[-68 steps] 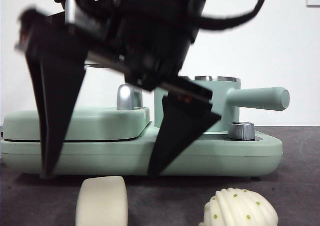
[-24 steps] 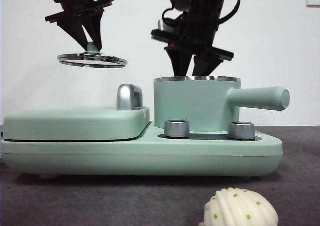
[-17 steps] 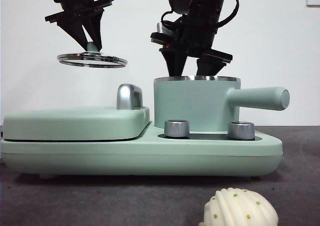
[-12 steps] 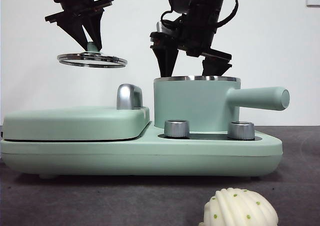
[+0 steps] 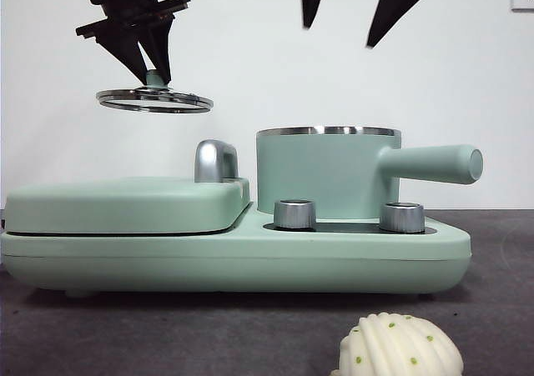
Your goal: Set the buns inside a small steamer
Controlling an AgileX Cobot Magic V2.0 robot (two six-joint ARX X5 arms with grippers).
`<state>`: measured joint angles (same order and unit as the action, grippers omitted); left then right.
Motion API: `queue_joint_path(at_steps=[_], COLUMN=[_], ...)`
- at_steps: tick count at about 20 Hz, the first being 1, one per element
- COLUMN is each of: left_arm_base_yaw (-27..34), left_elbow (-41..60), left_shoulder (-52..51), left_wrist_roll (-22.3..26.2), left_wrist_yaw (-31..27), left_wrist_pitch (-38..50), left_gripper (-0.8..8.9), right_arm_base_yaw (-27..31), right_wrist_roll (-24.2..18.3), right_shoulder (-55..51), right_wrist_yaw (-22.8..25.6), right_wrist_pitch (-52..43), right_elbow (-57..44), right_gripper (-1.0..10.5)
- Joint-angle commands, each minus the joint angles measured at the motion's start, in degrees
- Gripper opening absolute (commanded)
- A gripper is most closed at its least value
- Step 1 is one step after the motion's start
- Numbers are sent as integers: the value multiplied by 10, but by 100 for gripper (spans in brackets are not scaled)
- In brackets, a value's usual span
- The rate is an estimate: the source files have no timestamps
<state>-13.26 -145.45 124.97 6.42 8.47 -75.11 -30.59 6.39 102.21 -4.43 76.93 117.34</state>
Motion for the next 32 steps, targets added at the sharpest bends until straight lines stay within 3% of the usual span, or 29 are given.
queue_joint_path(at_steps=[1,6,10,14,20,27,32], left_arm_base_yaw=[-2,-7,-10,-14,-14,-14,-14], left_elbow=[-27,-27,-27,-27,-27,-27,-27], left_shoulder=[-4,-4,-4,-4,-4,-4,-4], left_wrist_roll=[-1,-5,-7,-7,-7,-7,-7], left_wrist_yaw=[1,1,1,1,1,1,1], left_wrist_pitch=[8,8,8,9,10,10,10], left_gripper=[51,51,51,51,51,51,51], right_arm_base_yaw=[-19,-91,-190,-262,-284,-284,-284], right_wrist_roll=[9,38,141,230,244,225,225], right_shoulder=[-68,-253,-375,-405,-347,-235,-209], right_wrist_yaw=[0,4,11,34,41,38,38], right_wrist_pitch=[45,43,-64,-177,-348,-415,-418], right_elbow=[-47,-238,-418,-571,-728,-740,-739], right_gripper=[465,465,465,464,464,463,214])
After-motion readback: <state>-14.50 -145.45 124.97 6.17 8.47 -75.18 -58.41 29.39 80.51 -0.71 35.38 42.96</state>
